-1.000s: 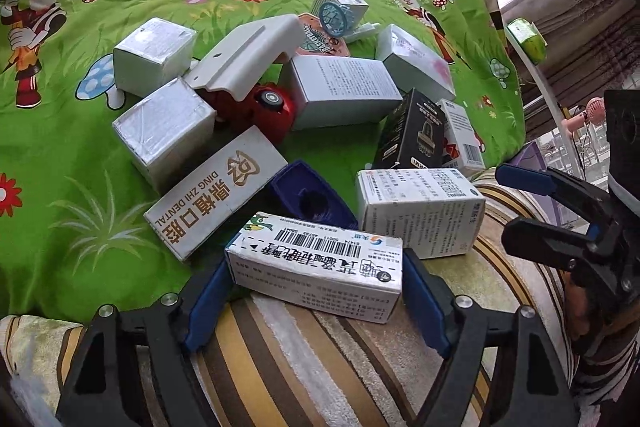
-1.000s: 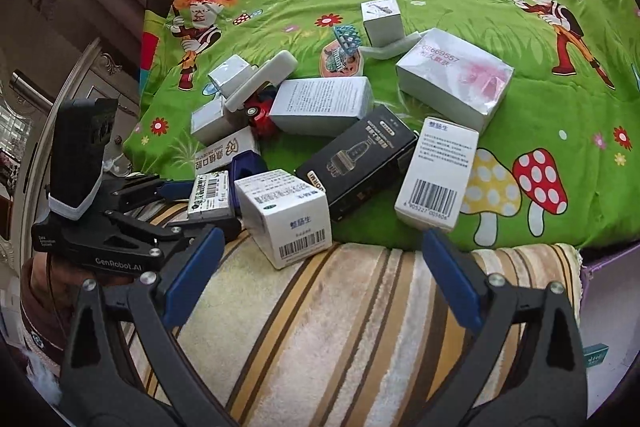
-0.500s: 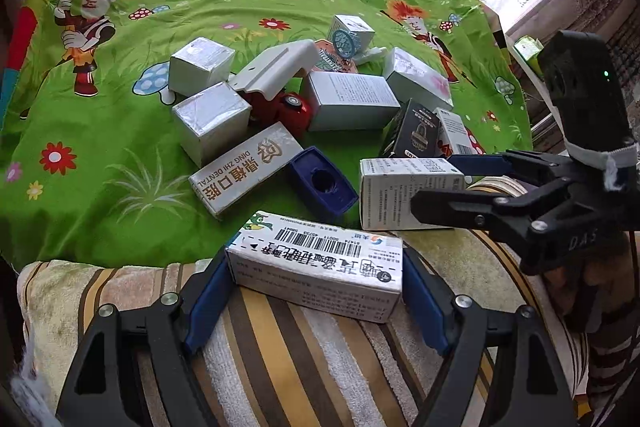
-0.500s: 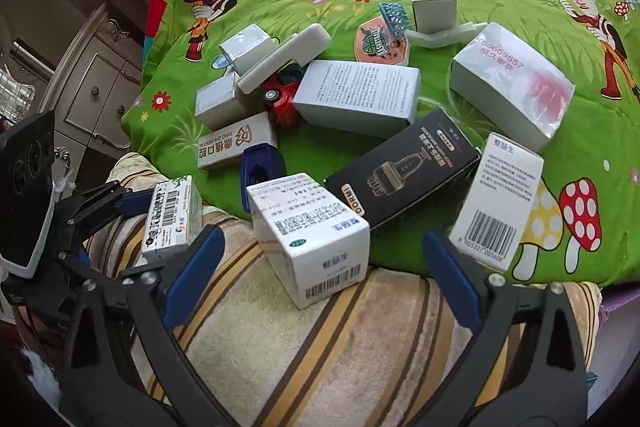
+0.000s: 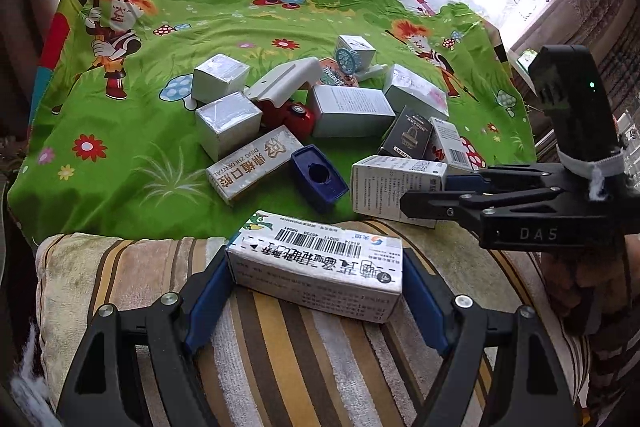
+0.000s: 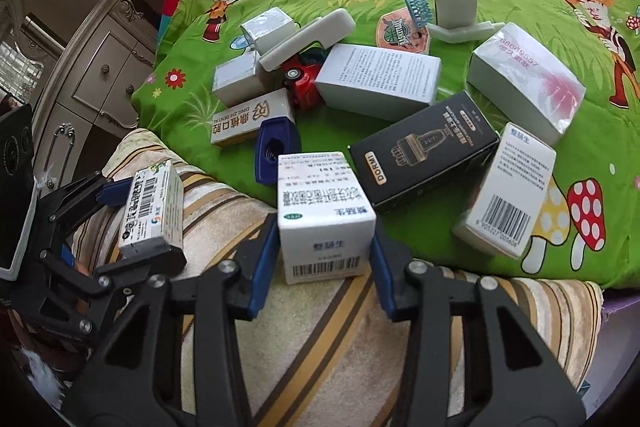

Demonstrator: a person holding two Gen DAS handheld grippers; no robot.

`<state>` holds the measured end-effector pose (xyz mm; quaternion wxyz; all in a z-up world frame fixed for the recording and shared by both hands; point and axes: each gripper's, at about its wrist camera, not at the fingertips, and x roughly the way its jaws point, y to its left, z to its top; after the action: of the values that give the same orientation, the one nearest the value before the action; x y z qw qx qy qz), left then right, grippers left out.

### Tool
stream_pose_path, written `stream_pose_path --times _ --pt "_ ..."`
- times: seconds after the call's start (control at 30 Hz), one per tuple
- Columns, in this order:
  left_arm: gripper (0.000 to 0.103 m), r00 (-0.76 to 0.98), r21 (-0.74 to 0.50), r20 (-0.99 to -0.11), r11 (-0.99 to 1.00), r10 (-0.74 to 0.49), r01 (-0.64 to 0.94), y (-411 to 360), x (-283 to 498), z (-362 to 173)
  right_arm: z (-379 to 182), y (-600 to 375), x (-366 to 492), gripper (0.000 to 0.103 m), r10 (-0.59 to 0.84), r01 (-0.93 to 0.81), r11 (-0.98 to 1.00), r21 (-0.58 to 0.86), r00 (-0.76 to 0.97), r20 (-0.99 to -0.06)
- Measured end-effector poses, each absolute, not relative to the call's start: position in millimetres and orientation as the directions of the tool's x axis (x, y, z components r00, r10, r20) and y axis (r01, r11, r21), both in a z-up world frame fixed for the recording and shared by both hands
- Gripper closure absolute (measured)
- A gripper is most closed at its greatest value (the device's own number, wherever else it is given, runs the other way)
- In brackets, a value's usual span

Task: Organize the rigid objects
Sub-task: 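Grasp the long white barcode box with the left tool while the right tool grasps a white barcode box, then carry both white boxes into the purple storage box and open both tools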

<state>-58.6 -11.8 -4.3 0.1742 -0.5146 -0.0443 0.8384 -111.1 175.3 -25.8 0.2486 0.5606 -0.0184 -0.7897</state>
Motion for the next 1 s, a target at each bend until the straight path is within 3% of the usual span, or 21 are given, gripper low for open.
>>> stream_pose_path --times 0.33,0.6,1.0 --pt "0.022 -0.435 -0.263 -0.827 -0.930 0.355 -0.258 1 -43 6 2 207 -61 0.060 -0.396 0.349 -0.899 0.263 -0.395 -0.829" --pt "0.022 -0.442 -0.262 -0.809 -0.910 0.388 -0.321 34 -34 20 21 260 -28 0.060 -0.331 0.231 -0.942 0.244 -0.511 -0.794" --pt "0.022 -0.405 -0.211 -0.798 -0.836 0.447 -0.507 130 -13 36 22 342 19 0.060 -0.196 0.057 -0.978 0.202 -0.587 -0.785"
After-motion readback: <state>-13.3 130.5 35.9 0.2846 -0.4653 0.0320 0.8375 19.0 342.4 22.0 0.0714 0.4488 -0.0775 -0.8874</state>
